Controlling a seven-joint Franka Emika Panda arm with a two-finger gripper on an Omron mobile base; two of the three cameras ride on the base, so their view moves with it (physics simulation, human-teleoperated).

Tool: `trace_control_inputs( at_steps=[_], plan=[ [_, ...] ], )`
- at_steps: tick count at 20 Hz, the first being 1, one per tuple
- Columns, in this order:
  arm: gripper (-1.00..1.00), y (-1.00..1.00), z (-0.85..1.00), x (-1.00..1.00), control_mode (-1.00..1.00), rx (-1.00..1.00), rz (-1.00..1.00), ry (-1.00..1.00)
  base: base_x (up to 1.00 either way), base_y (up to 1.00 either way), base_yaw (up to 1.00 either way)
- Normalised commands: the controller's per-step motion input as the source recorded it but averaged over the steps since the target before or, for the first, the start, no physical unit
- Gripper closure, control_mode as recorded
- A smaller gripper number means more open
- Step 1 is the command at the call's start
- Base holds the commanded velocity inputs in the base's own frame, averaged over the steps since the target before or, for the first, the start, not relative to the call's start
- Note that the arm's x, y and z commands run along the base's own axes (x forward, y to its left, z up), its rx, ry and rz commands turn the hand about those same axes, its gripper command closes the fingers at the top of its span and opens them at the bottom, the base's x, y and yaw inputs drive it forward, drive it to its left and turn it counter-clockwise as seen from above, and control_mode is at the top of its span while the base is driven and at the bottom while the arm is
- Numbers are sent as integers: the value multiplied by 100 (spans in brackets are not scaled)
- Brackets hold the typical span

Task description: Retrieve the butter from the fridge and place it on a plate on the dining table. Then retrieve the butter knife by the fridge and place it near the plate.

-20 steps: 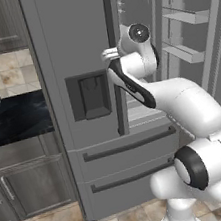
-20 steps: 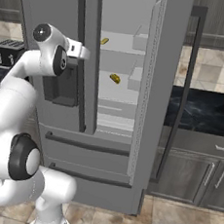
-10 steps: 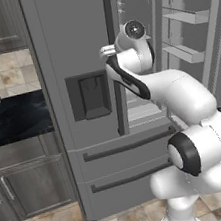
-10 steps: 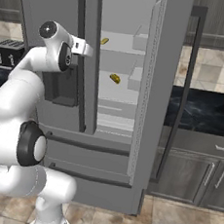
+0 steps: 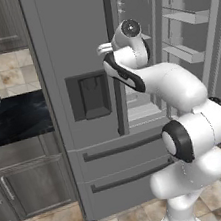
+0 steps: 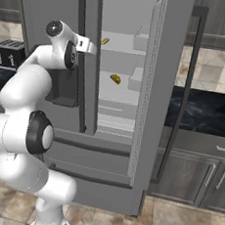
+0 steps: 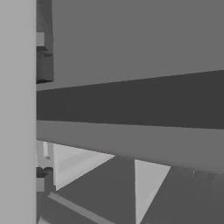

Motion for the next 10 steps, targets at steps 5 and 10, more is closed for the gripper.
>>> trace_control_inputs(
  at_steps=[5,10],
  plan=[
    [-100,11,0,34,-100,0,0,0,0,0,0],
    [-100,1,0,31,-100,0,0,0,0,0,0]
  ],
)
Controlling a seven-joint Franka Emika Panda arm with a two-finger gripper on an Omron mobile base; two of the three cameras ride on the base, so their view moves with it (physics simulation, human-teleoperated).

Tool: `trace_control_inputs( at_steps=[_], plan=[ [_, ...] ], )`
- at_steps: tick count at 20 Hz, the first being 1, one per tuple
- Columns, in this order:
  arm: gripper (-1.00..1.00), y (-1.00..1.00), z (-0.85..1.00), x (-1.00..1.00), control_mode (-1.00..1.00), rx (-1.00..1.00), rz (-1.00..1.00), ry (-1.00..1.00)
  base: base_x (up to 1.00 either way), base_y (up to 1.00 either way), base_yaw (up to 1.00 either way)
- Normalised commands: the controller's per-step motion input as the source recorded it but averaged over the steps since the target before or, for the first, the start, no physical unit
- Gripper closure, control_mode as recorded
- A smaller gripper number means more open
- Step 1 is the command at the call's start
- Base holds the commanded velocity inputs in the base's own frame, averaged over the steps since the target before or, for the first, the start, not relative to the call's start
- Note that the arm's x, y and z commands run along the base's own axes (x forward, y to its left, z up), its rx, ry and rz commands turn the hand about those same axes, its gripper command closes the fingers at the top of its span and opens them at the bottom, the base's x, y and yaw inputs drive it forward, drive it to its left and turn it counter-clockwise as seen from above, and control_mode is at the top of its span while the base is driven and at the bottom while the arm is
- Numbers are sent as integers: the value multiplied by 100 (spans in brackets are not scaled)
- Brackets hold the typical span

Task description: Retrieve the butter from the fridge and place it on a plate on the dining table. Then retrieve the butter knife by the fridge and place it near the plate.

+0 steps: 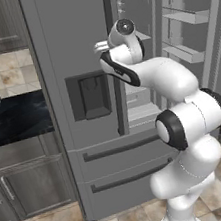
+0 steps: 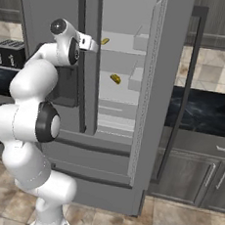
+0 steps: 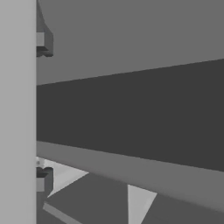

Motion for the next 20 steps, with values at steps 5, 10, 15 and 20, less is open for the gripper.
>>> trace_control_inputs(
  at_steps=[5,10,15,20],
  plan=[
    [-100,0,0,30,-100,0,0,-1,0,0,0],
    [100,0,0,23,-100,0,0,-1,0,0,0],
    [100,-1,0,8,-100,0,1,0,0,0,0],
    [100,0,0,0,-100,0,0,0,0,0,0]
  ],
)
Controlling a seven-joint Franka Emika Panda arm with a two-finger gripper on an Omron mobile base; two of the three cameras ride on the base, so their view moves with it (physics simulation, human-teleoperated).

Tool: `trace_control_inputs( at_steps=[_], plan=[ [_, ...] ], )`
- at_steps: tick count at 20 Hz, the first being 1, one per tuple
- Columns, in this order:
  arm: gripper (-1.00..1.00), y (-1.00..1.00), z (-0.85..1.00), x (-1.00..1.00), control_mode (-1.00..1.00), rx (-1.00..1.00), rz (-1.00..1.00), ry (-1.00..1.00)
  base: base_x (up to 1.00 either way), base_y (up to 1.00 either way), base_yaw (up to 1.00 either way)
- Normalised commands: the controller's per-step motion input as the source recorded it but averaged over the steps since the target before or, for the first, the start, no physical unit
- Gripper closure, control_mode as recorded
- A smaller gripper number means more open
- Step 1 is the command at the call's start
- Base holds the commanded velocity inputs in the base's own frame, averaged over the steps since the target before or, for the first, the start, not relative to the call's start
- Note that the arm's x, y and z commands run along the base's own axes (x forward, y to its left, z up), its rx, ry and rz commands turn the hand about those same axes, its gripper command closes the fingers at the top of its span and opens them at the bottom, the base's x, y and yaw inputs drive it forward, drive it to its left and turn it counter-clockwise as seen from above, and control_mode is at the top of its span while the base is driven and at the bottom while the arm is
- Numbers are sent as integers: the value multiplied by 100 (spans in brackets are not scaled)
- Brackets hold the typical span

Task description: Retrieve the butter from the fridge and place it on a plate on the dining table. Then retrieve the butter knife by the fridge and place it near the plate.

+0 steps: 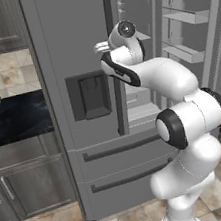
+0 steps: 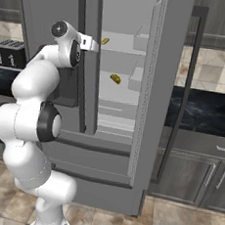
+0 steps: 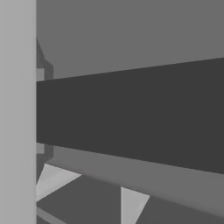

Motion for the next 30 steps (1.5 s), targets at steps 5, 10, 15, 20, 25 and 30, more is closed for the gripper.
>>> trace_control_inputs(
  at_steps=[5,10,15,20,25,30],
  plan=[
    [100,0,0,-20,-100,0,0,0,0,0,0],
    [100,9,4,-64,-100,0,-10,1,0,0,0],
    [100,38,16,-90,-100,-5,-14,8,0,0,0],
    [100,47,15,-95,-100,-8,-16,7,0,0,0],
    [100,61,0,-100,-100,-19,-12,3,0,0,0],
    [100,70,0,-100,-100,-16,-11,5,0,0,0]
  ],
)
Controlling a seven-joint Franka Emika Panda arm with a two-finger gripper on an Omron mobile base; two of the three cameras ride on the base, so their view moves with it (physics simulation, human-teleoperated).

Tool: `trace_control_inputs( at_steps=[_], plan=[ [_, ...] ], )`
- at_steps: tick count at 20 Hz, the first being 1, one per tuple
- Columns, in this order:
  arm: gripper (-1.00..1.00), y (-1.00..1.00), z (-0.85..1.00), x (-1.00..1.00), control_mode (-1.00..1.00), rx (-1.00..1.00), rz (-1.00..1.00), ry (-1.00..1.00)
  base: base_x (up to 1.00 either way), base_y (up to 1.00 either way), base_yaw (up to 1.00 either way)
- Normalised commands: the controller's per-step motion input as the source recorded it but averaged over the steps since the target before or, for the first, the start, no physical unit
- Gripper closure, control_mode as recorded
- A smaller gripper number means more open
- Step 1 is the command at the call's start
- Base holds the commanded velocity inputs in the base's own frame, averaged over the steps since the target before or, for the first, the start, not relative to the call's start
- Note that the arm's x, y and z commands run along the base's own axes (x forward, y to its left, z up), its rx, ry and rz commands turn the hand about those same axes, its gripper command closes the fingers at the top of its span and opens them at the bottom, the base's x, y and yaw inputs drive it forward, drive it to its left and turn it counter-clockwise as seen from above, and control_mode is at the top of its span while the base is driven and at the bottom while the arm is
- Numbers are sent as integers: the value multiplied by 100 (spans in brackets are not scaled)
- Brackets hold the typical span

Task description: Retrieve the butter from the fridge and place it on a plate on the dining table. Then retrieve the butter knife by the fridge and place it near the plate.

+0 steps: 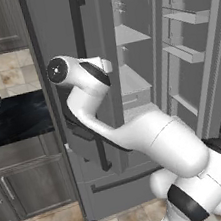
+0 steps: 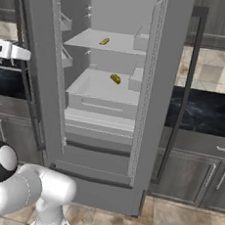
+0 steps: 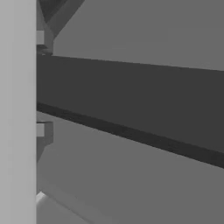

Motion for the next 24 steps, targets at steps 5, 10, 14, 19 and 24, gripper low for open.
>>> trace_control_inputs(
  at_steps=[5,10,14,19,24],
  plan=[
    [100,19,0,-15,-100,-2,-4,0,0,0,0],
    [-100,5,0,0,-100,0,0,0,0,0,0],
    [-100,27,-3,0,-100,0,0,0,0,0,0],
    [-100,50,-6,0,-100,0,-15,0,0,0,0],
    [-100,54,0,-9,-100,0,-35,1,0,0,0]
  ],
)
